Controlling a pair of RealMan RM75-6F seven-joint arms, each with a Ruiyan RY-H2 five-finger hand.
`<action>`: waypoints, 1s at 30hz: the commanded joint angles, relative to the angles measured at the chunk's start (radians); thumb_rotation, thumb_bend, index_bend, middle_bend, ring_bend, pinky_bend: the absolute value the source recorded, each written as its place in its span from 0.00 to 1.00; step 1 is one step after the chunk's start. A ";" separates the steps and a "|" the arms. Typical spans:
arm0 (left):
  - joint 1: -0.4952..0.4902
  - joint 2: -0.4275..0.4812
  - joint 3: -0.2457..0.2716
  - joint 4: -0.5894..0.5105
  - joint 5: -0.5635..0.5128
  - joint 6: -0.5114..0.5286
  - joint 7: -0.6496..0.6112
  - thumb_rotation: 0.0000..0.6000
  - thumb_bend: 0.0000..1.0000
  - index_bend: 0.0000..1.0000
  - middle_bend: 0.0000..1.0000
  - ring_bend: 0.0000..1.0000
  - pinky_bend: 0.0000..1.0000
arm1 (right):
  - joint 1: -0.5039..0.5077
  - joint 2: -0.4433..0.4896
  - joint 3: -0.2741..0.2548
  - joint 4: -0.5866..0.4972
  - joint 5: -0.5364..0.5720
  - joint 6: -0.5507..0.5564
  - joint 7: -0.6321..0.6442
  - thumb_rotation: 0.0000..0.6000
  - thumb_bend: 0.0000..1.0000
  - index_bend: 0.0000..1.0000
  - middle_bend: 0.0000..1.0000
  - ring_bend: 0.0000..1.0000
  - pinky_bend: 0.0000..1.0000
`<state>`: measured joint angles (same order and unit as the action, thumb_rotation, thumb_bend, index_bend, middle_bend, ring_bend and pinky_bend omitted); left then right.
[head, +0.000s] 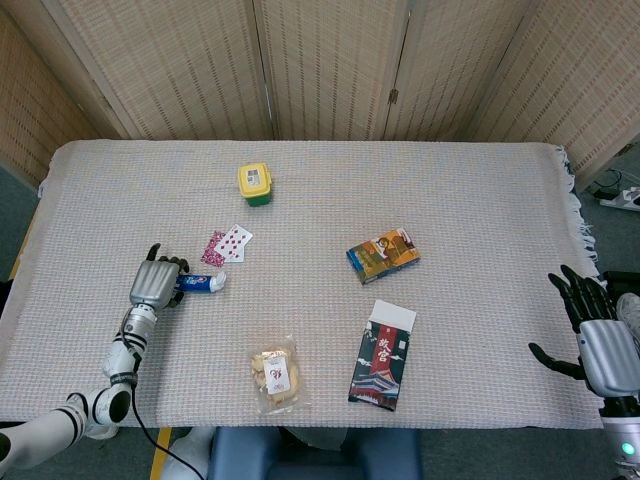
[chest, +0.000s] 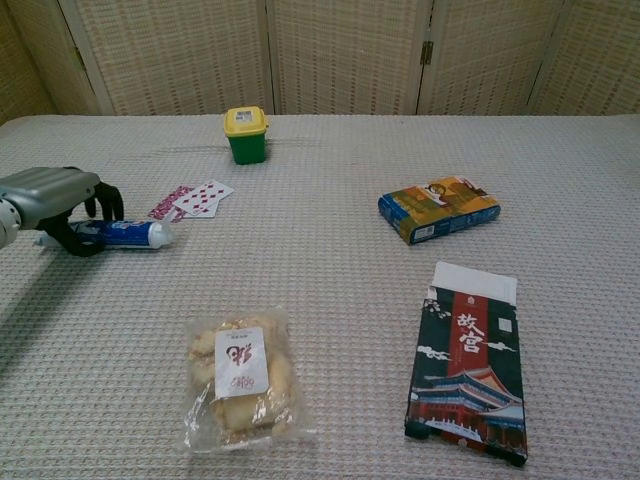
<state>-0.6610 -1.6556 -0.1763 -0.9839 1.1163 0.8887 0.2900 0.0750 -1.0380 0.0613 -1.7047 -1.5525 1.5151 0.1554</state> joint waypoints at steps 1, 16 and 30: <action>-0.001 -0.002 0.000 0.007 0.000 -0.004 -0.004 1.00 0.37 0.43 0.43 0.39 0.12 | 0.001 0.000 0.000 -0.001 0.001 -0.002 -0.001 1.00 0.26 0.00 0.00 0.00 0.00; 0.004 -0.040 0.018 0.157 0.088 -0.027 -0.240 1.00 0.58 0.74 0.69 0.63 0.64 | 0.001 0.003 0.001 -0.016 -0.002 -0.002 -0.015 1.00 0.26 0.00 0.00 0.00 0.00; 0.001 0.053 0.069 0.055 0.326 0.155 -0.563 1.00 0.67 0.81 0.79 0.73 0.79 | 0.053 0.063 -0.007 -0.101 -0.088 -0.053 -0.067 1.00 0.26 0.00 0.00 0.00 0.00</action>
<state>-0.6592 -1.6379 -0.1185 -0.8736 1.4064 1.0052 -0.2405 0.1134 -0.9868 0.0534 -1.7883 -1.6249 1.4762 0.0990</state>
